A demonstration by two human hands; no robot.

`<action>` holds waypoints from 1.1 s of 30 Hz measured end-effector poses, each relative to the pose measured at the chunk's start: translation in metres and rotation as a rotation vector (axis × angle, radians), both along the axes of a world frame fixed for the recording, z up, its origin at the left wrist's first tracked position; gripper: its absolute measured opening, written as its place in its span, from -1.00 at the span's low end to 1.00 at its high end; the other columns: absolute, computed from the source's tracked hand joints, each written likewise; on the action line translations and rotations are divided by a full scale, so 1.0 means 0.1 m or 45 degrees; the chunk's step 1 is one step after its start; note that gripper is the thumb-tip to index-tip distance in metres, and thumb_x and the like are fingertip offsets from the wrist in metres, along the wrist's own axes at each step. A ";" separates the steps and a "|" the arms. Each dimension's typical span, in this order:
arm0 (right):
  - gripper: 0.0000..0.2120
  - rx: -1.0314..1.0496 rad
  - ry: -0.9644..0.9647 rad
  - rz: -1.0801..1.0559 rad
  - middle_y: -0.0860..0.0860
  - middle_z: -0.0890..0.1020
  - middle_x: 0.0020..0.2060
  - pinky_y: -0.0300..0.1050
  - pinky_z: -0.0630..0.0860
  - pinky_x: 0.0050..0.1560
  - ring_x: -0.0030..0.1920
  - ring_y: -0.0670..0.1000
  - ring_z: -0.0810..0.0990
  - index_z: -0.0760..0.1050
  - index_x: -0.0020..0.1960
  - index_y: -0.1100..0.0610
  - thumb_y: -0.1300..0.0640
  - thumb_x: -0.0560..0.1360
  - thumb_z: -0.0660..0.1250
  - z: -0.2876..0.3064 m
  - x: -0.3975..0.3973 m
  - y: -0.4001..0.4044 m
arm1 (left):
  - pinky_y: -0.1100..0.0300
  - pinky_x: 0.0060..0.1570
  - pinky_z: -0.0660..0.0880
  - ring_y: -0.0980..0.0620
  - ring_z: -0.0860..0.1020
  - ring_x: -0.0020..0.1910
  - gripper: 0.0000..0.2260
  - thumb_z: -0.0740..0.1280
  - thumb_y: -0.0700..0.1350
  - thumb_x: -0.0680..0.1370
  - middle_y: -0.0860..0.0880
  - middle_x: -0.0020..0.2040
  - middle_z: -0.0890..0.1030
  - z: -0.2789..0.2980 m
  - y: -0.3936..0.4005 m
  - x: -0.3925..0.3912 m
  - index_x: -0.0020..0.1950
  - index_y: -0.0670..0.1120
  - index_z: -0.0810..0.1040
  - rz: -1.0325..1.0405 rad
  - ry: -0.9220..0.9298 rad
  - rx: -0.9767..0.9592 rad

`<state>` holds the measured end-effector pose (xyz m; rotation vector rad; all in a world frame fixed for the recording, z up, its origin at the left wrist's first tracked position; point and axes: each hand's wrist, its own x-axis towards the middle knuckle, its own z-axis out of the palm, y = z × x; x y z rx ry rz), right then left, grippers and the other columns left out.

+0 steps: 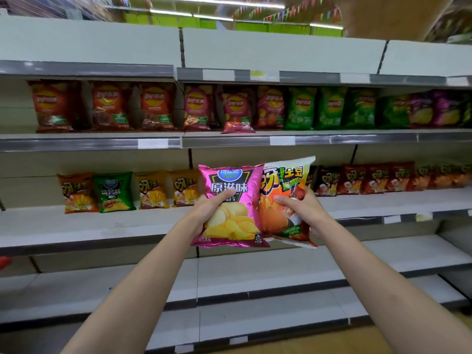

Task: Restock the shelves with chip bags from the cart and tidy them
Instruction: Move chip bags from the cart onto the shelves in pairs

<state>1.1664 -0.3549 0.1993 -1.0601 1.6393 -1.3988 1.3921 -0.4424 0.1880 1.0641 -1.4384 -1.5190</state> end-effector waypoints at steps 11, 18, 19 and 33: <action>-0.07 0.070 0.060 -0.241 0.01 0.65 0.05 0.11 0.59 0.11 0.03 0.05 0.65 0.40 0.26 0.08 -0.23 -0.01 0.61 -0.16 -0.94 0.15 | -0.08 0.15 0.55 -0.07 0.67 0.00 -0.53 0.53 0.07 0.37 -0.05 0.00 0.71 -0.22 -0.23 -1.12 0.21 -0.05 0.56 -0.230 0.042 0.062; -0.19 0.043 0.103 -0.368 0.01 0.63 0.09 0.13 0.57 0.14 0.07 0.06 0.63 0.38 0.29 0.07 -0.10 0.15 0.63 0.00 -1.65 -0.07 | -0.03 0.11 0.57 -0.03 0.67 -0.01 -0.30 0.58 0.25 0.18 -0.03 0.05 0.69 -0.14 -0.60 -1.93 0.23 -0.01 0.54 -0.317 0.057 0.061; -0.15 0.037 0.104 -0.384 0.01 0.63 0.09 0.12 0.58 0.12 0.06 0.05 0.63 0.37 0.30 0.07 -0.12 0.11 0.63 0.03 -1.75 -0.12 | -0.03 0.12 0.57 -0.03 0.67 0.01 -0.22 0.58 0.30 0.09 -0.02 0.06 0.68 -0.12 -0.67 -2.05 0.23 0.01 0.54 -0.323 0.053 0.054; -0.42 0.026 0.125 -0.661 0.01 0.58 0.00 0.03 0.57 0.06 -0.06 0.00 0.61 0.32 0.21 0.09 0.03 0.34 0.56 -0.10 -3.02 -0.38 | 0.01 0.17 0.53 -0.01 0.64 0.04 -0.42 0.56 0.23 0.20 -0.02 0.07 0.68 -0.19 -1.27 -3.60 0.13 0.04 0.57 -0.591 0.060 0.020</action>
